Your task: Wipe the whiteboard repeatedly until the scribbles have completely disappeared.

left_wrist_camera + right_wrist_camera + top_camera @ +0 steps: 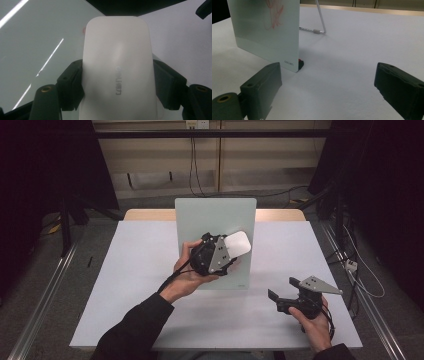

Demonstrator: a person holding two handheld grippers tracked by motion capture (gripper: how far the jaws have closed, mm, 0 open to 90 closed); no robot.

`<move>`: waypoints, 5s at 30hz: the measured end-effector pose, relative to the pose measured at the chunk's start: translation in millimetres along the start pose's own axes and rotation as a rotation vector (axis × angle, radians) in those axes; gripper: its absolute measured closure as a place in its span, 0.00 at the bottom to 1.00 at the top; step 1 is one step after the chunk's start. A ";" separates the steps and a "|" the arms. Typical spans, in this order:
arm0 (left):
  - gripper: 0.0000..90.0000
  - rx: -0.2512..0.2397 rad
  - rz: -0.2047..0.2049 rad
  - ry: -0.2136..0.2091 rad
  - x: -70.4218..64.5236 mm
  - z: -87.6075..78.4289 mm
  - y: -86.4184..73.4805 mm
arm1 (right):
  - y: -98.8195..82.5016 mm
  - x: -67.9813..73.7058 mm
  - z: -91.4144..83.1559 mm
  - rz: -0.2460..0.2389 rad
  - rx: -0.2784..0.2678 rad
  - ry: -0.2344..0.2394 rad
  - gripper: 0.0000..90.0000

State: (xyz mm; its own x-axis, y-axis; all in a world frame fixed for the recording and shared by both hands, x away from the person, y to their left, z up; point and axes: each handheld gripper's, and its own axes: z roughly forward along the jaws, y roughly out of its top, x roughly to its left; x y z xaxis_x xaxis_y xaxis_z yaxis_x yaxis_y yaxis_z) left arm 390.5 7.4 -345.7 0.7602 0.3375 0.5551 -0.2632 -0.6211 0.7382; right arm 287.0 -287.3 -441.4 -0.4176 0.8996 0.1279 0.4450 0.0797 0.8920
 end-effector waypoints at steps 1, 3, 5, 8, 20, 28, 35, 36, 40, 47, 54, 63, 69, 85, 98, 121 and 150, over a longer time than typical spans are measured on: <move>0.35 -0.001 -0.001 0.005 2.6 -1.1 1.1 | 0.0 0.0 0.0 -0.001 0.000 0.001 0.08; 0.35 -0.004 -0.002 0.027 8.4 -3.8 4.0 | 0.1 0.2 0.0 -0.001 0.000 0.001 0.08; 0.35 -0.013 -0.014 0.042 15.8 -6.0 6.5 | 0.1 0.2 0.0 -0.001 0.000 0.000 0.08; 0.35 -0.013 -0.007 0.063 23.7 -7.8 12.3 | 0.1 0.4 -0.1 0.000 0.000 0.000 0.08; 0.35 -0.011 0.031 0.057 12.8 1.1 13.9 | 0.0 0.6 -0.4 -0.002 0.001 0.002 0.08; 0.35 -0.002 0.031 0.003 -11.0 10.0 4.1 | 0.0 0.5 -0.5 -0.001 0.000 -0.001 0.08; 0.35 0.009 0.033 -0.025 -21.7 13.7 -0.2 | 0.1 0.6 -0.6 -0.003 0.002 0.001 0.08; 0.35 0.010 0.030 -0.028 -21.3 13.6 0.0 | 0.0 0.6 -0.5 -0.003 0.001 0.000 0.08; 0.35 0.012 0.022 -0.030 -18.2 12.6 1.5 | 0.0 0.6 -0.4 -0.004 0.000 0.001 0.08; 0.35 0.003 0.006 -0.004 -6.3 9.8 9.3 | 0.0 0.8 -0.2 -0.002 0.003 0.001 0.08; 0.35 -0.004 0.014 0.023 7.9 7.9 20.1 | 0.0 0.5 -0.1 -0.003 0.002 0.002 0.08; 0.35 -0.002 0.032 0.021 4.2 11.8 22.0 | 0.1 0.8 0.0 -0.001 0.004 0.004 0.09; 0.35 0.011 0.052 -0.016 -11.8 17.5 15.0 | -0.1 0.8 -0.4 -0.002 0.002 0.006 0.09; 0.35 0.037 0.055 -0.070 -31.9 19.6 -0.6 | 0.1 1.0 -0.1 -0.002 0.004 0.005 0.09; 0.35 0.023 0.045 0.018 9.7 5.5 20.2 | 0.2 1.0 0.3 -0.002 0.004 0.005 0.09; 0.35 0.033 0.082 -0.049 -25.5 15.4 -1.2 | 0.1 0.9 -0.2 -0.003 0.003 0.005 0.09; 0.35 0.039 0.027 -0.069 -22.5 8.6 -9.4 | 0.2 0.9 -0.2 -0.003 0.003 0.004 0.09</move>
State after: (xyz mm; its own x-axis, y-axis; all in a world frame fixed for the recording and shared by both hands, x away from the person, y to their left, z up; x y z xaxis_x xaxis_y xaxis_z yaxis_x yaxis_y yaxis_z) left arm 381.1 -0.4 -368.4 0.7927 0.2716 0.5458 -0.2620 -0.6565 0.7073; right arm 286.5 -286.5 -441.0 -0.4223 0.8975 0.1269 0.4459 0.0839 0.8911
